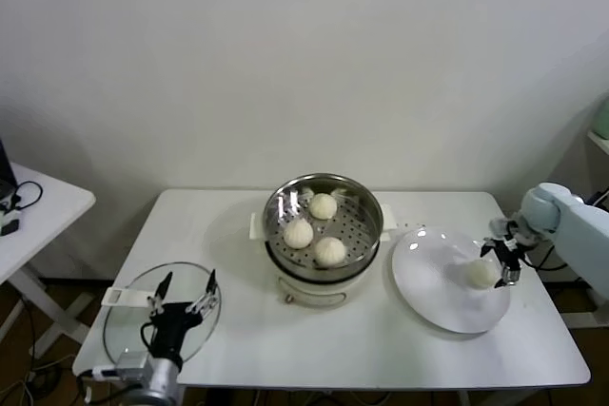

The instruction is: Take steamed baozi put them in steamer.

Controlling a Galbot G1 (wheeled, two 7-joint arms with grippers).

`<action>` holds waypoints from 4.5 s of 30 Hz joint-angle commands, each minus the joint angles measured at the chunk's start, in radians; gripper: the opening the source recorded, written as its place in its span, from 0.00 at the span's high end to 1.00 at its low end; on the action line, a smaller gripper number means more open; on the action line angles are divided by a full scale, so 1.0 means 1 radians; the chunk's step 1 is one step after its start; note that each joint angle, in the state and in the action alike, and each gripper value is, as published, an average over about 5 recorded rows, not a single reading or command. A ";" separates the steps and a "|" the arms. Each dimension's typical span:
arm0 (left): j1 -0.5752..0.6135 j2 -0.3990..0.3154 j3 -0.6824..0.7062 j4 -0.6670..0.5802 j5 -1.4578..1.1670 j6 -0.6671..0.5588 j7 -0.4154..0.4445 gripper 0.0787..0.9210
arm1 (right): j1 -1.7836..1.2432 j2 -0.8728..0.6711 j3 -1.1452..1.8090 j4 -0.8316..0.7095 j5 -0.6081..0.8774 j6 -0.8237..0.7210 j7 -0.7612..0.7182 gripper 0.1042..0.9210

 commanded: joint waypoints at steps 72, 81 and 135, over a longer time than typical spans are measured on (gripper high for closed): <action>-0.020 -0.004 0.072 -0.090 0.073 0.003 -0.008 0.12 | 0.737 0.431 -0.753 0.215 1.029 -0.366 0.117 0.26; -0.012 0.000 0.052 -0.089 0.049 0.004 -0.009 0.12 | 0.648 0.411 -0.754 0.237 0.937 -0.364 0.122 0.26; -0.048 -0.005 0.063 -0.063 0.031 0.017 -0.017 0.12 | 0.670 0.381 -0.698 0.208 0.970 -0.312 0.124 0.12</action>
